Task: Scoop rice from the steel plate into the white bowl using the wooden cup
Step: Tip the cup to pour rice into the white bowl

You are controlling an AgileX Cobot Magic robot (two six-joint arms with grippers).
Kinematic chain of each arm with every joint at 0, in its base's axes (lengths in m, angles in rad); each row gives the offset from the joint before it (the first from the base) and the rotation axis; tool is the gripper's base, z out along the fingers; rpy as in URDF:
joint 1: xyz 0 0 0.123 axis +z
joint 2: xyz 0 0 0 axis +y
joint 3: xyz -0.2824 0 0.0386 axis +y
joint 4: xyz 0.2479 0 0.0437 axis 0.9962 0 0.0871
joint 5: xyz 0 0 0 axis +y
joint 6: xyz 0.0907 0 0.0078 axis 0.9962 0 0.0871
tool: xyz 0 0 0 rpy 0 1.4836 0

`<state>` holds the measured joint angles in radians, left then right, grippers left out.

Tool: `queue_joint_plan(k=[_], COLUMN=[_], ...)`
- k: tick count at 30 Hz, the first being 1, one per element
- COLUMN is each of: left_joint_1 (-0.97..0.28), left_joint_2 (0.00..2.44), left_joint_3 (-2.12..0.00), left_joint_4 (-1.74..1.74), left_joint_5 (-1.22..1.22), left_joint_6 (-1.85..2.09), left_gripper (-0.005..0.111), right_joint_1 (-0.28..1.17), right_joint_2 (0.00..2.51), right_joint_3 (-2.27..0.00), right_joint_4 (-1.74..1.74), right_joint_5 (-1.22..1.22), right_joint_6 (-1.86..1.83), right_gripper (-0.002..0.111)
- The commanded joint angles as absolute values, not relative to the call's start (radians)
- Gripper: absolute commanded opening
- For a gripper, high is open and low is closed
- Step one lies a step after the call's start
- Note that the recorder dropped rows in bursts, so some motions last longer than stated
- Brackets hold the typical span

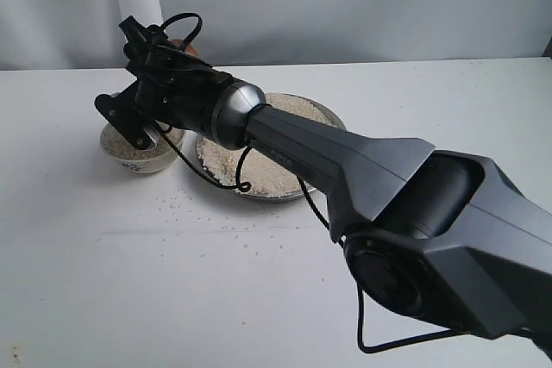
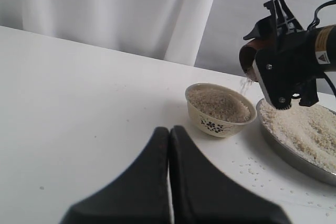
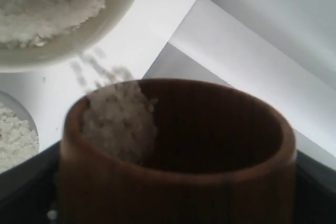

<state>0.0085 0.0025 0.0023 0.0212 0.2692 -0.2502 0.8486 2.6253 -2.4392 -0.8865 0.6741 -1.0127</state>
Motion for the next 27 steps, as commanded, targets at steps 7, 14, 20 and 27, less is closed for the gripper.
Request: queue_joint_plan(k=[7,14,20,27], left_joint_1=[0.002,0.002,0.002,0.002], left_joint_2=[0.0,0.0,0.0,0.0], left_joint_3=[0.0,0.0,0.0,0.0], left_joint_4=[0.018,0.018,0.018,0.018], left_joint_5=[0.266,0.266,0.266,0.266], left_joint_6=[-0.254,-0.254,-0.254,-0.254], left_gripper=[0.0,0.0,0.0,0.0], right_joint_1=[0.848,0.848,0.877,0.888], right_joint_2=[2.63,2.63,2.63,2.628], right_joint_3=[-2.439,-2.439,-2.439,-2.439], right_joint_4=[-1.035,-1.081,-1.066,-1.07], right_joint_5=[0.631,0.616,0.558,0.552], right_joint_6=[-1.021,-1.019,-1.017,-1.017], right_gripper=[0.0,0.0,0.0,0.0])
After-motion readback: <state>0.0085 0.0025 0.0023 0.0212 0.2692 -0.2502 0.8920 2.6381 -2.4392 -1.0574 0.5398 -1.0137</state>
